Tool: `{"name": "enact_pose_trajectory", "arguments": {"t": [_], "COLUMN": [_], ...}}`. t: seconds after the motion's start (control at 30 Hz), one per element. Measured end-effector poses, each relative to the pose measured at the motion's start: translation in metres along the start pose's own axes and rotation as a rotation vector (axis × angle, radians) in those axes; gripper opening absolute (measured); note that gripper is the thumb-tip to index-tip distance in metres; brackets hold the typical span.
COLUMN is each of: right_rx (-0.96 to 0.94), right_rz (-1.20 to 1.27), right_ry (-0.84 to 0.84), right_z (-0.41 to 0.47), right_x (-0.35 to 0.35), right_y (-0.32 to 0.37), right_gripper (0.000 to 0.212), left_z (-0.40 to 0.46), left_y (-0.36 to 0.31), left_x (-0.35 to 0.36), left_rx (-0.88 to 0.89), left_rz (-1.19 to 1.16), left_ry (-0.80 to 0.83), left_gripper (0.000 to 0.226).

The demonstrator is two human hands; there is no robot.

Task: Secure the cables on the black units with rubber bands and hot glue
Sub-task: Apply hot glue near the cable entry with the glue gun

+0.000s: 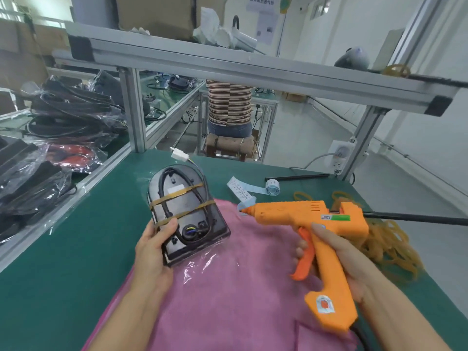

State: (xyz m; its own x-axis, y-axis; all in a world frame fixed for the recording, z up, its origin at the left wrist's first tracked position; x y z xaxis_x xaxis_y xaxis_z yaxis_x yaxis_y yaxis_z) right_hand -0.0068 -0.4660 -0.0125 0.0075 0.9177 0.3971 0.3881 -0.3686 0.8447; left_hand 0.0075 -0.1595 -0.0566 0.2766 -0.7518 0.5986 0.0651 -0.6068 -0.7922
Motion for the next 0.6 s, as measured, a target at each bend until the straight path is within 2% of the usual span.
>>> {"name": "enact_pose_trajectory", "arguments": {"t": [0.1, 0.3, 0.4, 0.5, 0.57, 0.6], "right_rx": [0.071, 0.132, 0.092, 0.088, 0.044, 0.018], "right_rz": [0.029, -0.153, -0.423, -0.673, -0.831, -1.027], "right_ry": [-0.096, -0.179, -0.262, -0.312, -0.376, -0.386], "right_z": [0.017, 0.027, 0.027, 0.023, 0.023, 0.023], "right_x": [-0.005, -0.007, -0.012, -0.013, -0.013, -0.012], "right_y": [-0.010, -0.021, -0.016, -0.015, -0.011, -0.009], "right_gripper": [0.042, 0.045, 0.049, 0.061, 0.057, 0.051], "left_z": [-0.003, -0.005, -0.005, -0.006, -0.006, -0.007], "left_y": [-0.001, -0.001, 0.001, 0.004, 0.005, 0.006], "left_x": [0.003, 0.010, 0.009, 0.011, 0.011, 0.011], "left_rx": [-0.004, -0.012, -0.025, -0.052, -0.066, -0.071], "left_rz": [0.000, 0.048, 0.064, 0.079, 0.093, 0.101], "left_ry": [0.014, 0.028, 0.040, 0.057, 0.062, 0.059], "left_gripper": [0.025, 0.027, 0.027, 0.029, 0.029, 0.028]}}
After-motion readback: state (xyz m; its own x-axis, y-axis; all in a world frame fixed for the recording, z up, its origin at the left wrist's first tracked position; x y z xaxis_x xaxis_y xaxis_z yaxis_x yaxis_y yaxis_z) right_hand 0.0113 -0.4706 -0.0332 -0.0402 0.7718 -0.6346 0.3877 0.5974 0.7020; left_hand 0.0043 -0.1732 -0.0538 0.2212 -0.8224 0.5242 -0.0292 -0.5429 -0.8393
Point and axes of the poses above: each hand's wrist, its own z-axis towards the middle knuckle, its own x-axis out of the palm, y = z × x, the point moved 4 cm from there along z, towards the middle knuckle, and after that the axes turned 3 degrees about z, right-handed, at the moved point
